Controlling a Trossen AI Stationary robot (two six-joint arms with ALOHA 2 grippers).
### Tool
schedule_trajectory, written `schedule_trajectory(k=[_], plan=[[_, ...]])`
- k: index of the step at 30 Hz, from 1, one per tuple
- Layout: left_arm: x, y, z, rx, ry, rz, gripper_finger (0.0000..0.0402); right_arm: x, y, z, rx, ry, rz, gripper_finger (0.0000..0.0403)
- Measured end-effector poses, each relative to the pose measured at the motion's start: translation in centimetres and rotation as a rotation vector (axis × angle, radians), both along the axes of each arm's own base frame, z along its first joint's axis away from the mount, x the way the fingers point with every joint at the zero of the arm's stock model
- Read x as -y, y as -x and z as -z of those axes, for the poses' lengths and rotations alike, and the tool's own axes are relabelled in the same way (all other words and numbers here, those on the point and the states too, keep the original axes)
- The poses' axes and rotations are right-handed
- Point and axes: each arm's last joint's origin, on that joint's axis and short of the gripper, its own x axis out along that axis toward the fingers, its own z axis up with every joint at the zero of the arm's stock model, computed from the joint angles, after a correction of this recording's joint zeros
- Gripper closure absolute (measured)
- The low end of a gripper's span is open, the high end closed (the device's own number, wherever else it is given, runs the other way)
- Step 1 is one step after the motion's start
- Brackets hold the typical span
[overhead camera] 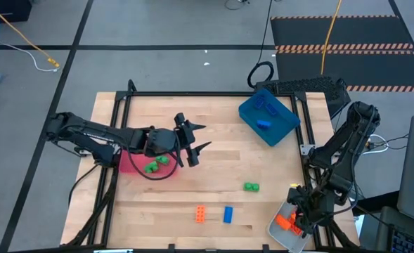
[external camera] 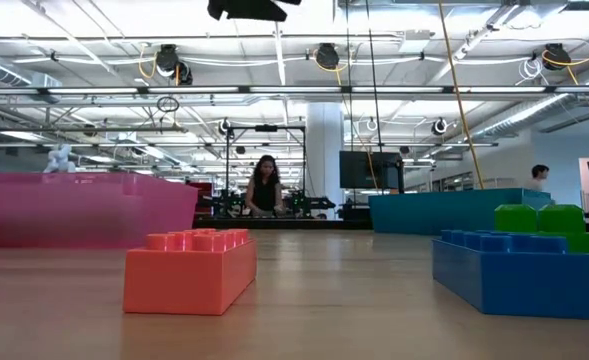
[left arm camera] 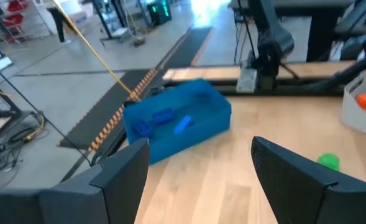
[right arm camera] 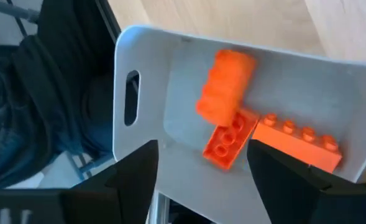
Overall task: Sort & place blocks by color
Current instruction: Put the green game piece into the red bin
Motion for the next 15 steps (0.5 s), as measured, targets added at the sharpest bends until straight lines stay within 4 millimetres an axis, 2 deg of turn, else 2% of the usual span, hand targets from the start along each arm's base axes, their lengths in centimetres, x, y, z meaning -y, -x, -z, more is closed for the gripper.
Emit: schedule_trajectory(k=[9,15], plan=[[0.3,0.0,0.0,0.006,0.022,0.005,0.0117,0.5,0.1,0.2,-0.012,0.052,-0.051,0.0176],[0.5,0.0,0.1,0.005,0.049,0.069,0.0117,1.6,-1.1,0.4,0.033,0.116,-0.107,0.0191]])
